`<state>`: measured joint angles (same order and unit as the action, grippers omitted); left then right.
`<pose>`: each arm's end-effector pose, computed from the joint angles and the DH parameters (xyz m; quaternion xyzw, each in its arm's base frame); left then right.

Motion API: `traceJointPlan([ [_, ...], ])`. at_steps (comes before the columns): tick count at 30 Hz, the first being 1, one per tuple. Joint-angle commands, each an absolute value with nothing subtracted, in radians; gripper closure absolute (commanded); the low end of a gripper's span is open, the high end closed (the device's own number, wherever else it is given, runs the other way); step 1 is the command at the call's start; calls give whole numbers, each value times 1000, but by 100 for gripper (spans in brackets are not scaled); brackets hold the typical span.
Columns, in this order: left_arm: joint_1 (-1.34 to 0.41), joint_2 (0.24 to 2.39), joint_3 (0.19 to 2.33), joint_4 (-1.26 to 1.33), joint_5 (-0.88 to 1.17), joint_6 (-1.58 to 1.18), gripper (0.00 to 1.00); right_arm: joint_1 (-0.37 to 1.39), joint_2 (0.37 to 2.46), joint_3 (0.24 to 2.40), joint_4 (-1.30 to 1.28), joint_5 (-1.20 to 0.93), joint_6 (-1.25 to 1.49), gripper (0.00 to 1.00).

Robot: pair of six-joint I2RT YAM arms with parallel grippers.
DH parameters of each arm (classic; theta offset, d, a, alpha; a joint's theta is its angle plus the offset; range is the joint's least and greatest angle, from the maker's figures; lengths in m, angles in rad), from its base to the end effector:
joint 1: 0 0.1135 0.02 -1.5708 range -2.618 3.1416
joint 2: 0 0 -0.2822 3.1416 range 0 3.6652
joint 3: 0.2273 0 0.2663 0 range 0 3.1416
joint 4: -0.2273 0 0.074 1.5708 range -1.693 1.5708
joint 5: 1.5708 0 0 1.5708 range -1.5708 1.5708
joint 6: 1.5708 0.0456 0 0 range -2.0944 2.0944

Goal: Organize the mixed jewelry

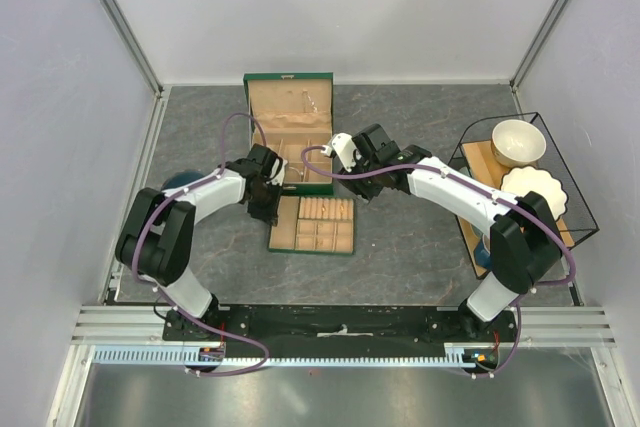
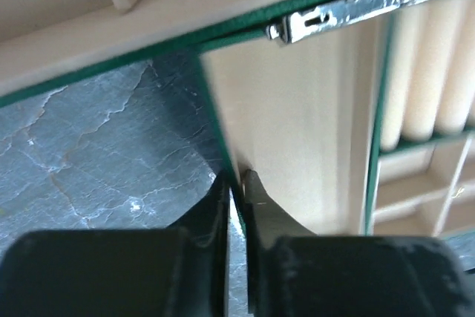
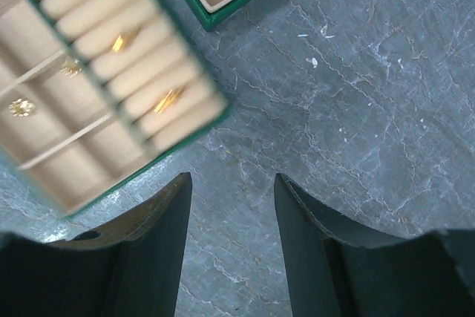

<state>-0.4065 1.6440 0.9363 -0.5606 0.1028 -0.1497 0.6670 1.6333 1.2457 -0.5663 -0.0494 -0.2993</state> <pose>0.2851 -0.1278 0.1579 0.1341 0.9782 -0.0902 0.1307 0.2891 0.2305 0.2551 -0.4491 0.8400 0.0786 0.2941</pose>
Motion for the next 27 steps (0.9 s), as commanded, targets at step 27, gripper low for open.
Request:
traceJointPlan([
  [27, -313, 1414, 1175, -767, 304, -89, 99, 466, 1491, 1295, -557, -117, -235, 43],
])
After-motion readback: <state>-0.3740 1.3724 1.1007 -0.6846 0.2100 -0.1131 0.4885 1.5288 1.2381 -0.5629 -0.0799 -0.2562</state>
